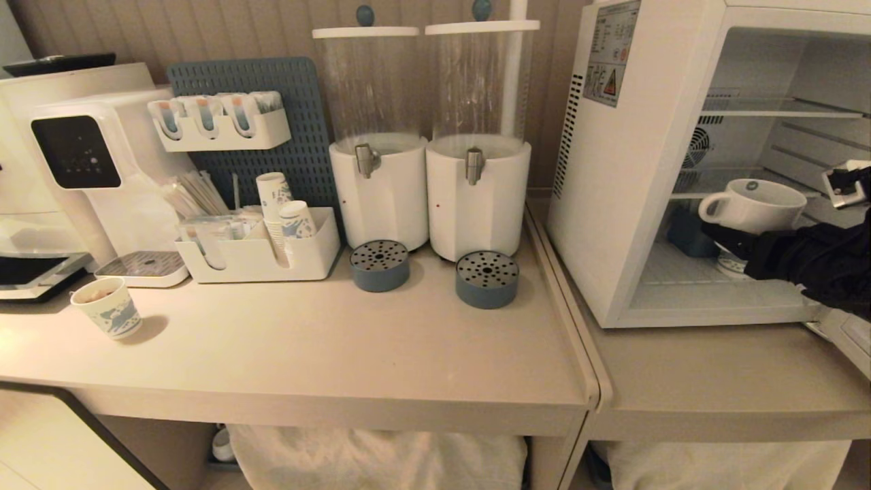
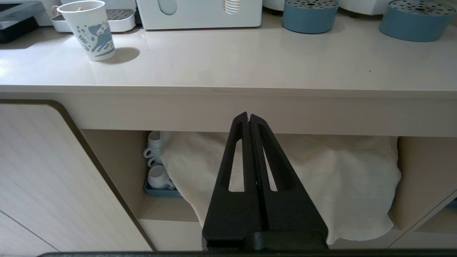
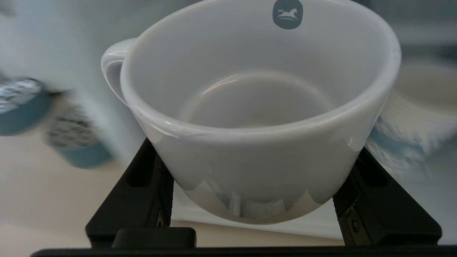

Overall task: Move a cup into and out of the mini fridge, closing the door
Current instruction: Put the ceramic cup in the freezer

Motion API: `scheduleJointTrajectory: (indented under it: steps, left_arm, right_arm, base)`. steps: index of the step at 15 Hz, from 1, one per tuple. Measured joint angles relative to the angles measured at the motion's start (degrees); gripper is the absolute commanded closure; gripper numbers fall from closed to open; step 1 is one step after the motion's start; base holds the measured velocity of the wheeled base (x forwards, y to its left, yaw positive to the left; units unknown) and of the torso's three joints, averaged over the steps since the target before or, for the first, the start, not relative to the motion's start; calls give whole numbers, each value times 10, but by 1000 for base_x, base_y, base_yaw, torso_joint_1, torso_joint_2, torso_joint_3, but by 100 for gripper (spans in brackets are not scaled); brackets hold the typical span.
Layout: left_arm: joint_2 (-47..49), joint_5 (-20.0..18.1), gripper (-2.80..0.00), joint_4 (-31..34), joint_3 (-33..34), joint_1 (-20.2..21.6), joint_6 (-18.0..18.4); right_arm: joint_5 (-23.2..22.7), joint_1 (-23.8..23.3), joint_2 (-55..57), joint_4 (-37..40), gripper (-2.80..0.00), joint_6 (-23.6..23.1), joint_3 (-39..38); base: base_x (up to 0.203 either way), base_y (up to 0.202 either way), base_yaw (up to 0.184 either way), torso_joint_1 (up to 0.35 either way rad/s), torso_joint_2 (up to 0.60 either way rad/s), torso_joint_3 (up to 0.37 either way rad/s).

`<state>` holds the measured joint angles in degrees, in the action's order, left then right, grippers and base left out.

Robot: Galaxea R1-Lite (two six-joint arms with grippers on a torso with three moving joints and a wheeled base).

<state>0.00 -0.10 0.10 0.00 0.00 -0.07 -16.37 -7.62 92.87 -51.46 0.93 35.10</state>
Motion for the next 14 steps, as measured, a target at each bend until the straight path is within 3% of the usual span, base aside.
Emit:
scheduleJointTrajectory:
  steps: [6, 10, 14]
  left_arm:
    - [0, 0, 0, 0, 0, 0, 0]
    - [0, 1, 0, 0, 0, 0, -3]
    - [0, 1, 0, 0, 0, 0, -3]
  right_arm:
    - [-28, -37, 87, -33, 0, -3, -1]
    - [-27, -34, 144, -99, 0, -10, 4]
    - [-28, -23, 211, -219, 0, -12, 2]
  base:
    - [0, 0, 0, 0, 0, 0]
    - [0, 0, 0, 0, 0, 0]
    - [0, 0, 0, 0, 0, 0]
